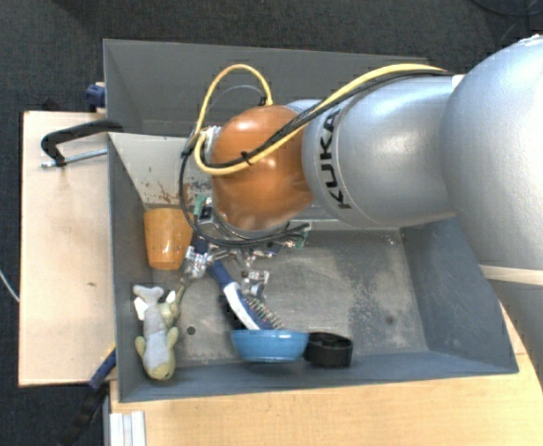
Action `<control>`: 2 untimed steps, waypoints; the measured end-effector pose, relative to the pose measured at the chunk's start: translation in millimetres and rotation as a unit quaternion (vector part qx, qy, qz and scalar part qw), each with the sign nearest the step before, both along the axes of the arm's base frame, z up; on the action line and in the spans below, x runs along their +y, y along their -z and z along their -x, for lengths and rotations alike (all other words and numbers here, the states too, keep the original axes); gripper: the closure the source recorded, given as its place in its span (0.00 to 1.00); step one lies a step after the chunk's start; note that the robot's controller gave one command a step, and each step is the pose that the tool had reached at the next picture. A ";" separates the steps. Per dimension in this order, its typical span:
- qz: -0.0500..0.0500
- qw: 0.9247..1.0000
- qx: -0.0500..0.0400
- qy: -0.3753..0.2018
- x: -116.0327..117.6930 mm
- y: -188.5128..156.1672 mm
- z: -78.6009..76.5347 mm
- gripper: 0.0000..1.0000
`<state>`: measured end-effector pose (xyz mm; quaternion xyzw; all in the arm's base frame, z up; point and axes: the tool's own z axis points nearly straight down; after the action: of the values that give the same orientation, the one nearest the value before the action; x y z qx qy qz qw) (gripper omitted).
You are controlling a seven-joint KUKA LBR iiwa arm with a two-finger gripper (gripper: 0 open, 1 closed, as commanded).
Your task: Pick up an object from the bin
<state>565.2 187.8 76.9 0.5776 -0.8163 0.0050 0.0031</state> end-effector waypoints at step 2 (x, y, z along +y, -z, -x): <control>-0.008 1.000 -0.001 -0.013 -60.0 -6.3 -25.2 1.00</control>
Offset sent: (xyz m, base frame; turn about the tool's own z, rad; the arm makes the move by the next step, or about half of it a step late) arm 0.0245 -0.0616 0.0056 -0.0298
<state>590.5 127.8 83.2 0.5884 -0.8085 -0.0008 -0.0029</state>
